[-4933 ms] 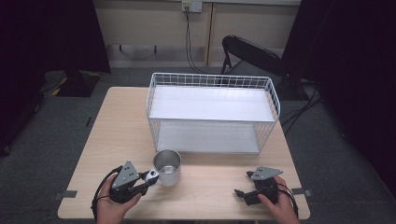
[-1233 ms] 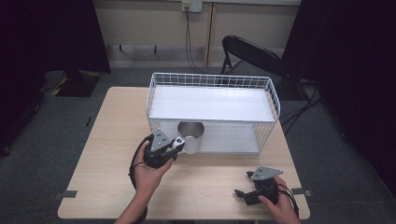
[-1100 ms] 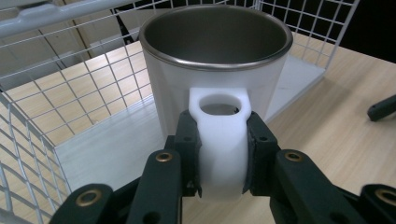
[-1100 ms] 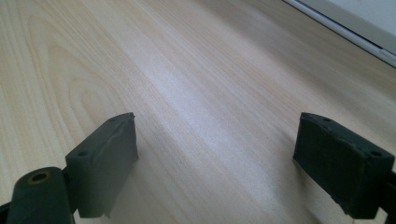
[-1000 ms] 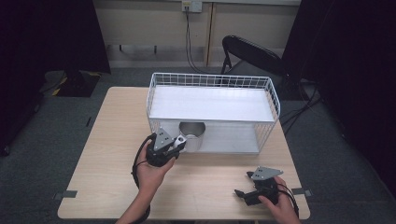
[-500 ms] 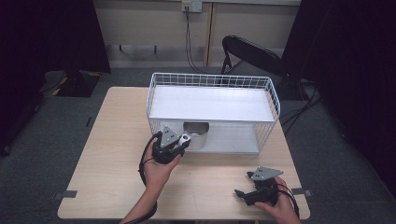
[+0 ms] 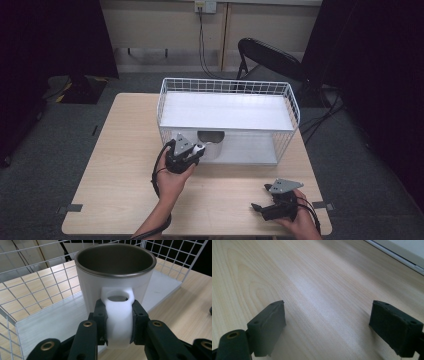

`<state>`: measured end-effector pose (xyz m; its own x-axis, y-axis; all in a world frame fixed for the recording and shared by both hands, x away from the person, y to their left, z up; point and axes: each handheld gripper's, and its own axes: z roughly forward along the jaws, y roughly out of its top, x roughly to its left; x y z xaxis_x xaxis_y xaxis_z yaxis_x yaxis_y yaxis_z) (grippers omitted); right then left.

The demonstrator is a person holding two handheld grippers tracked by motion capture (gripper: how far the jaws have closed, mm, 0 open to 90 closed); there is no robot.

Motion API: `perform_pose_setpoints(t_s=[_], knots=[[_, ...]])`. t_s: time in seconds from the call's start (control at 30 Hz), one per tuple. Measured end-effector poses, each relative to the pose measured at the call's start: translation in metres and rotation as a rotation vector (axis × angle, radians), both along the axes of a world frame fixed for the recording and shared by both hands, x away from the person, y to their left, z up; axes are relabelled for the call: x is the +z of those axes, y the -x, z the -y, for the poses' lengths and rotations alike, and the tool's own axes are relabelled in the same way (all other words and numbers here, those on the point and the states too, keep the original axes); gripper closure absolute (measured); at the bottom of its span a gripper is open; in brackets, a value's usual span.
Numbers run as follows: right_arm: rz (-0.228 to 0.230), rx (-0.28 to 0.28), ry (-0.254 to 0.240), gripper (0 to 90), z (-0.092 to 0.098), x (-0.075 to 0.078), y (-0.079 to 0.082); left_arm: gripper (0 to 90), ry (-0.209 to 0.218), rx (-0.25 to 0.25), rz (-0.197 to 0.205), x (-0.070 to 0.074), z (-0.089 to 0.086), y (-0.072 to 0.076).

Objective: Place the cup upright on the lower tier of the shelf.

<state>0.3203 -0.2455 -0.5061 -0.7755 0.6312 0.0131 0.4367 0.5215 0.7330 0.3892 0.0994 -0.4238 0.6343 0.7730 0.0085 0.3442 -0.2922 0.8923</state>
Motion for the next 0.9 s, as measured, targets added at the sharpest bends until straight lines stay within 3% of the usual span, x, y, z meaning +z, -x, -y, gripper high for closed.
perform_pose_setpoints(t_s=[0.5, 0.9], knots=[[0.0, 0.0, 0.0, 12.3, 0.0, 0.0, 0.0, 71.8, -0.018, 0.023, 0.001, -0.005, 0.006, -0.007], [0.0, 0.0, 0.0, 12.2, 0.0, 0.0, 0.0, 71.8, -0.007, 0.031, 0.001, -0.007, 0.012, -0.011]])
